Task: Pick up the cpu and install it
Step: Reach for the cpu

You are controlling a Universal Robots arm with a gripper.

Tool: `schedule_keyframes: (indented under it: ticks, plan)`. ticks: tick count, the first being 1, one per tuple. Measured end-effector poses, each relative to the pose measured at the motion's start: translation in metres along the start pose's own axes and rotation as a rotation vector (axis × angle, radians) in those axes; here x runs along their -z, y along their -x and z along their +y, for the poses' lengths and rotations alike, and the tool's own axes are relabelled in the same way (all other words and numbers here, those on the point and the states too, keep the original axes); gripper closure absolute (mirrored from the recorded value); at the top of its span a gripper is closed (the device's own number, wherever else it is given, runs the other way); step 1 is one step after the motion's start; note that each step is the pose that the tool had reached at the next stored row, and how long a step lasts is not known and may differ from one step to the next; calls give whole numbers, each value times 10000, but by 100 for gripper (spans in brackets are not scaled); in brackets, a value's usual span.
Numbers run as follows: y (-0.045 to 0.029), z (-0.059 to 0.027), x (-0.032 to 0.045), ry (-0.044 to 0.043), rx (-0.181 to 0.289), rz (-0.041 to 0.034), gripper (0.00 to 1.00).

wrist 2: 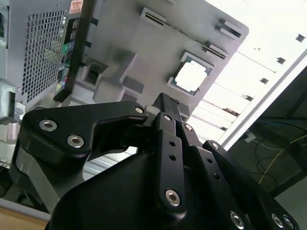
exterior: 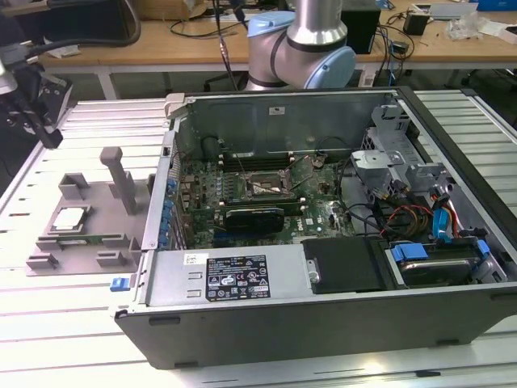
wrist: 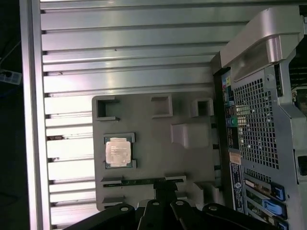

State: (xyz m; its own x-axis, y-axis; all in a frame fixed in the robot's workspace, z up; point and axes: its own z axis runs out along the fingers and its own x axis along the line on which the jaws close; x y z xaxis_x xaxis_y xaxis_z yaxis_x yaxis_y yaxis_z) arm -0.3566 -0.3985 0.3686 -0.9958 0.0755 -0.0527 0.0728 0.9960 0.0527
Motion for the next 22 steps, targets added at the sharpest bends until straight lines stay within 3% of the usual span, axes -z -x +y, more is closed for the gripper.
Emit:
schedule_keyframes:
  ticks: [7,22]
  plan:
    - [-182,11,-206,-1,1,-2,89]
    - [-191,10,-214,-3,1,-3,89]
